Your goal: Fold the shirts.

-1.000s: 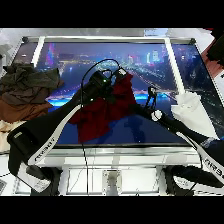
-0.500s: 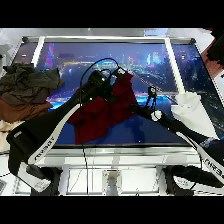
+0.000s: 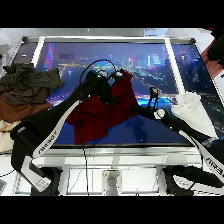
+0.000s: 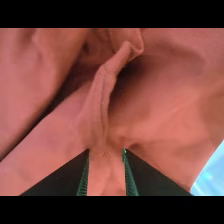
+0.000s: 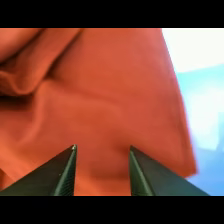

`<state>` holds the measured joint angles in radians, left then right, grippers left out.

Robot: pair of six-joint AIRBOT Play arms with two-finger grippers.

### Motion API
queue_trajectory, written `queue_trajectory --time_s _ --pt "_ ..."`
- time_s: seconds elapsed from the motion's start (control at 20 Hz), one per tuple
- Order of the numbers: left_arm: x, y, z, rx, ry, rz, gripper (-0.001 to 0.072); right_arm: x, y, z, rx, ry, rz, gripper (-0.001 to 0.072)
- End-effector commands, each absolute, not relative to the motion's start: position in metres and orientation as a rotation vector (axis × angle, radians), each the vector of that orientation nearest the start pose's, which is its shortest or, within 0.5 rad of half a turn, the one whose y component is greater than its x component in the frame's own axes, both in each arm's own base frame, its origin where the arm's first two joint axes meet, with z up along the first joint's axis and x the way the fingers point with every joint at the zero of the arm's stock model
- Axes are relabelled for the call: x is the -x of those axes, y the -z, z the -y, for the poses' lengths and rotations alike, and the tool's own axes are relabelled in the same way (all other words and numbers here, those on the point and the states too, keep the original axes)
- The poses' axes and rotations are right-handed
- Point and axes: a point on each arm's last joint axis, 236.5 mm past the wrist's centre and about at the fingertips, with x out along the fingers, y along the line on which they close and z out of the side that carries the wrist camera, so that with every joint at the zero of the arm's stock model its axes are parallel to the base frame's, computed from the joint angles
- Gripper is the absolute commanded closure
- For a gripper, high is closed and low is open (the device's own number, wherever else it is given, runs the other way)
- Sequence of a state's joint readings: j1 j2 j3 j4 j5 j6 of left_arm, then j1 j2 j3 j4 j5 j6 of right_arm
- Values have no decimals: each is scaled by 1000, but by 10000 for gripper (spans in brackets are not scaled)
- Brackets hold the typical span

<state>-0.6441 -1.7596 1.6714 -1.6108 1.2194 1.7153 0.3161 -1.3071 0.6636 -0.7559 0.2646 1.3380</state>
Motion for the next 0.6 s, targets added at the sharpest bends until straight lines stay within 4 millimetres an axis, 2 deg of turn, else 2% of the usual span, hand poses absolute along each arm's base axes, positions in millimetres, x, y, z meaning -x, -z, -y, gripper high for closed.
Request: queue_trajectory --time_s 0.0,0.1,0.2,0.55 --pt "-395 39 317 -476 698 -1232 440 -381 81 -155 -503 -213 -1008 325" --pt "-406 38 318 -472 673 -1191 441 -379 84 -147 -497 -207 -1028 325" --pt "-417 36 316 -459 629 -1159 442 -375 87 -148 -462 -220 -1041 324" --pt "-420 37 317 -444 614 -1153 423 -371 90 -148 -438 -232 -1061 324"
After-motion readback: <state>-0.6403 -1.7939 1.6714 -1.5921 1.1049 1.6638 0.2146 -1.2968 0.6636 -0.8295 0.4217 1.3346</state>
